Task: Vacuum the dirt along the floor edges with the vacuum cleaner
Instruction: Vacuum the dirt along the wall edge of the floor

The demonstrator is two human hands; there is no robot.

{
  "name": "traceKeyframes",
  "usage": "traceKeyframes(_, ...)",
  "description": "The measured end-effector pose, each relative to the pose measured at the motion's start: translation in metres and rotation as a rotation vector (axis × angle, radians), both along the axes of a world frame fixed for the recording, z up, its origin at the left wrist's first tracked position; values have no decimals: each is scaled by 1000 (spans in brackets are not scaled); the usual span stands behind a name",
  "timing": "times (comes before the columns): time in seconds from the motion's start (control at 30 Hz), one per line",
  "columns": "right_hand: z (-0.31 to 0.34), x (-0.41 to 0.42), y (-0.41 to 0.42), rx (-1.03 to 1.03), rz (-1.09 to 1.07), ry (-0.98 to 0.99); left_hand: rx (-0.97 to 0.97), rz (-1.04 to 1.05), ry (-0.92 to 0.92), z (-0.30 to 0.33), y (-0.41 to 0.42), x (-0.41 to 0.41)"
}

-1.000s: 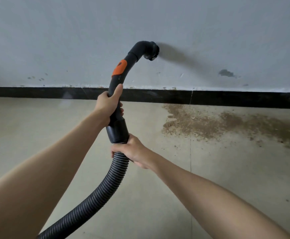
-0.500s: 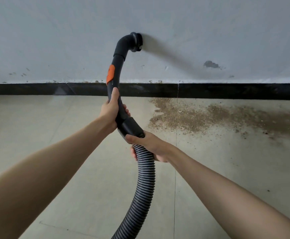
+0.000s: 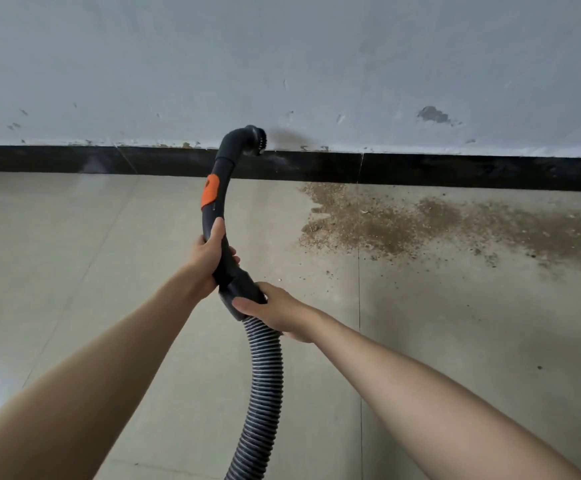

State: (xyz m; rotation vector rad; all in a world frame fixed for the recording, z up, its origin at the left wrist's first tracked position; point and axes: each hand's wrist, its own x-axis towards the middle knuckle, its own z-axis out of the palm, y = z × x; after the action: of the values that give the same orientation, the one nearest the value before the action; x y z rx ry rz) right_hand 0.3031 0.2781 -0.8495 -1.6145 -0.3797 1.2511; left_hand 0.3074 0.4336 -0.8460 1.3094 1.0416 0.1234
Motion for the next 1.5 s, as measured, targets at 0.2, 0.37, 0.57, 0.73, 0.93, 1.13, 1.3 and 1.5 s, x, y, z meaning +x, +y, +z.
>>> traceKeyframes(0.2,-27,5,-19,-60,-67,78,113,-12,-5,-32,-29,13)
traceKeyframes(0.37,-36,13,-42,-62,-162,102,201,-49,-76,-40,-57,26)
traceKeyframes(0.57,-36,26,-64,5,-284,250,221,-73,-120,-35,-85,44)
traceKeyframes(0.73,-37,26,-74,23,-347,304,228,-58,-55,-34,-97,48)
traceKeyframes(0.93,-36,25,-77,46,-336,319,262,-69,-62,-29,-99,46)
traceKeyframes(1.13,-35,27,-83,27,-373,316,223,-131,-124,-21,-103,45)
traceKeyframes(1.3,-26,27,-57,12,-360,157,78,-46,-117,-28,-94,32)
traceKeyframes(1.5,-31,18,-30,-93,-257,-108,-38,21,-88,-38,-65,19)
